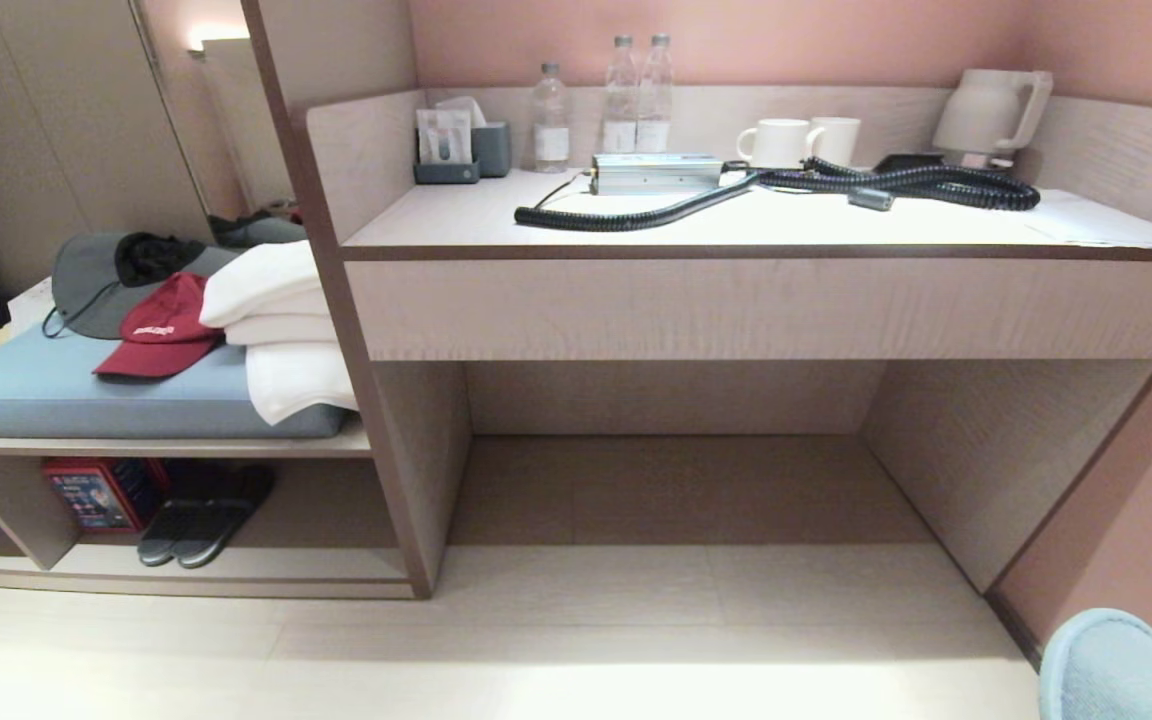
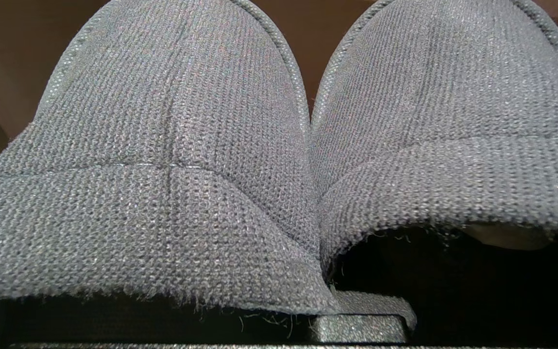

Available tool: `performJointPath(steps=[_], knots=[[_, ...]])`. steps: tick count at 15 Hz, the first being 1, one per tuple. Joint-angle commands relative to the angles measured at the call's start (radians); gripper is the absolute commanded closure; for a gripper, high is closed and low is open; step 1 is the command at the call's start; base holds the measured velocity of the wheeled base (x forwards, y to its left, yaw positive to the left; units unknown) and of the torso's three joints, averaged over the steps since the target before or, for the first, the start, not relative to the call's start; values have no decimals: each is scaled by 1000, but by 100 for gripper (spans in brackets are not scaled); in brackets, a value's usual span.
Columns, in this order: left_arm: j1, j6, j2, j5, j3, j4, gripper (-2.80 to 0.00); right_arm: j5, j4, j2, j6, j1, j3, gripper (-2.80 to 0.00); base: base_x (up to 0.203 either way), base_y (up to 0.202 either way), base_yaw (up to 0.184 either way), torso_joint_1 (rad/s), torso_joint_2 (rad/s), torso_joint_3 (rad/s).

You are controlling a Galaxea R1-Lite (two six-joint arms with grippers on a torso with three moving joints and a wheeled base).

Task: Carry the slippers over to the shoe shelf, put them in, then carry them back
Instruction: Place the slippers on the floor

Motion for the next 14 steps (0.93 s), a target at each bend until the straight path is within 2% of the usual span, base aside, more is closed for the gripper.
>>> performJointPath(steps=[1, 14], knots=[[-1, -2, 0, 1, 0, -1, 0, 1, -1, 1, 0, 1, 0, 0, 0, 0, 0, 4, 7, -191], [-1, -2, 0, 1, 0, -1, 0, 3, 1, 0, 2, 2, -2, 0, 0, 0, 0, 4, 2, -194]])
